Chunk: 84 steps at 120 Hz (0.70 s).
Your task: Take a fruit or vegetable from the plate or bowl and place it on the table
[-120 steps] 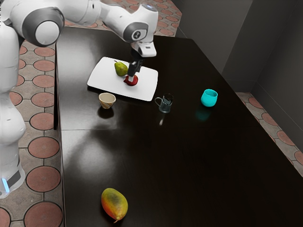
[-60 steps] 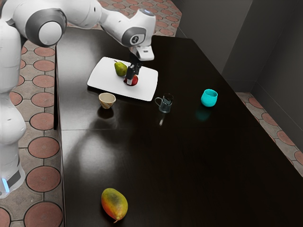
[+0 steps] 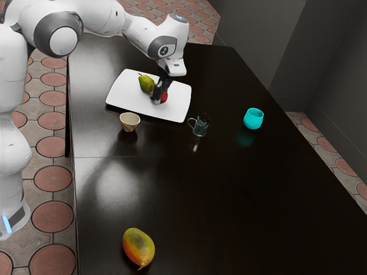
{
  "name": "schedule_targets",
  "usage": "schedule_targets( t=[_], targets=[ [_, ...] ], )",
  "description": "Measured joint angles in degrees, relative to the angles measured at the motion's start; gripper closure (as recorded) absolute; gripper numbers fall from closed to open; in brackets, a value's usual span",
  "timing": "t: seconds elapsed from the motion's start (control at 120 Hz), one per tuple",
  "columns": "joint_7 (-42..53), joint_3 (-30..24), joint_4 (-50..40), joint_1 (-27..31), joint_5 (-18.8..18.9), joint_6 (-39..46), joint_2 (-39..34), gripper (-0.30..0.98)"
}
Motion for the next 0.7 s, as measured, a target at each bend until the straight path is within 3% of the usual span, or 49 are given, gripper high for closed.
schedule_targets(
  t=[0.2,0.442,0.7],
  targets=[
    [0.0,-2.4,-3.7,0.1,0.2,-1.9,-8.3,0.34],
    [-0.2,-12.5,-6.5,3.4,0.3,-3.0,-11.5,0.35],
    [-0.4,-18.5,-6.4,-3.8,0.3,-4.3,-11.3,0.35]
  ],
)
